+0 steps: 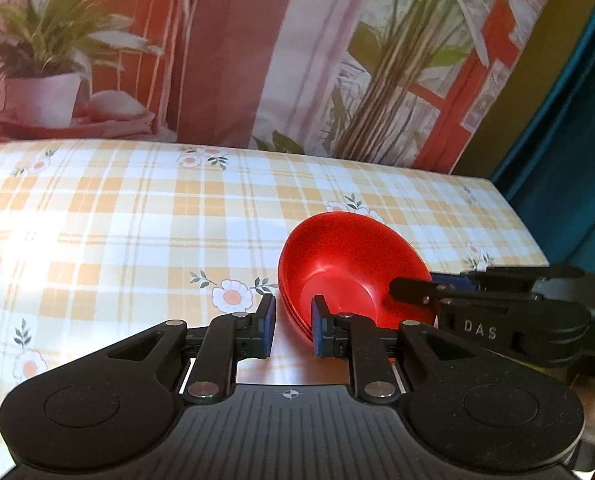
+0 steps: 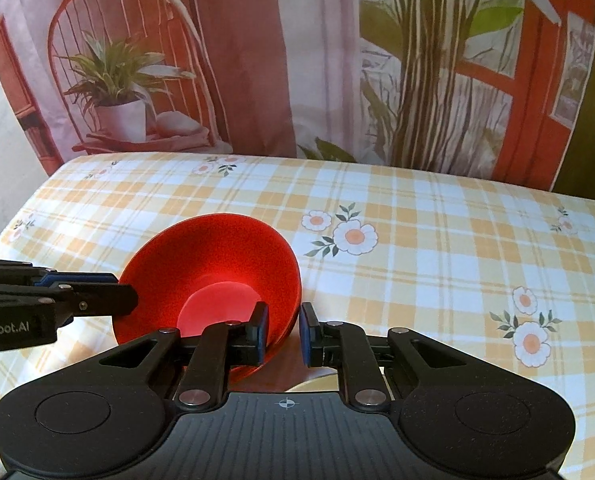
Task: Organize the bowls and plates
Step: 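Carry the stacked red bowls with both grippers over the green plate stack, then lower the red bowls onto the green plate and open both grippers, then pull both grippers back up from the plate and bowl stack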
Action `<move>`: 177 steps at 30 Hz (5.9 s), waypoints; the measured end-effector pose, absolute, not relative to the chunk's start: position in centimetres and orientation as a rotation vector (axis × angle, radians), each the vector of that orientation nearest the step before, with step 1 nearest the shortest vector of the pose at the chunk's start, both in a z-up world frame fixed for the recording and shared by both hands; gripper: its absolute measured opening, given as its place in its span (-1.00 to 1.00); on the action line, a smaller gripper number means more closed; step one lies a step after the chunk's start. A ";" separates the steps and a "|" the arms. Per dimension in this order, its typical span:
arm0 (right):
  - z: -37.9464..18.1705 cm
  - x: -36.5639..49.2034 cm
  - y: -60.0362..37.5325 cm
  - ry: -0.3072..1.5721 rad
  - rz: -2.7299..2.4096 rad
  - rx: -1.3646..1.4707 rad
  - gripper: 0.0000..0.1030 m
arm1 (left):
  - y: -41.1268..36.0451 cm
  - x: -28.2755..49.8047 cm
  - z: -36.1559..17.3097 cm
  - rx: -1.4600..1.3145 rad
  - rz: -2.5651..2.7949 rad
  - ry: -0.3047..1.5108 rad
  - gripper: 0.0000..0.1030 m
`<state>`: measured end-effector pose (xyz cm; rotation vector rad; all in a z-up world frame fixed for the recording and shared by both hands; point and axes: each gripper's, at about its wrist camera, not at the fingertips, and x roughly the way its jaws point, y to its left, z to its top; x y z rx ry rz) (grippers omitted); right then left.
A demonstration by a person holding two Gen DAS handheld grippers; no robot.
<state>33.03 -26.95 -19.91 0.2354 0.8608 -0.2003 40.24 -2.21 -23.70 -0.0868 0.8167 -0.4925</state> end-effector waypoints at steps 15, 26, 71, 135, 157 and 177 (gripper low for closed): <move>-20.3 32.9 -27.2 0.846 -0.183 0.246 -0.69 | -0.8 40.7 -25.8 -0.309 -0.472 0.832 -0.45; -20.4 32.8 -27.5 0.830 -0.176 0.287 -0.70 | -0.6 40.1 -26.9 -0.435 -0.477 0.834 -0.62; -14.7 16.9 -27.1 0.543 -0.244 0.473 -0.71 | -3.8 30.2 -21.6 -0.318 -0.548 0.781 -0.64; -15.6 11.8 -26.8 0.612 -0.350 0.358 0.29 | -6.6 26.2 -21.0 0.005 -0.489 0.703 0.12; -11.2 9.4 -21.1 0.584 -0.344 0.256 0.99 | -0.1 19.6 -15.6 0.059 -0.338 0.532 1.00; -2.9 3.6 -14.2 0.439 -0.315 0.171 0.99 | 4.3 10.4 -9.1 0.019 -0.274 0.367 1.00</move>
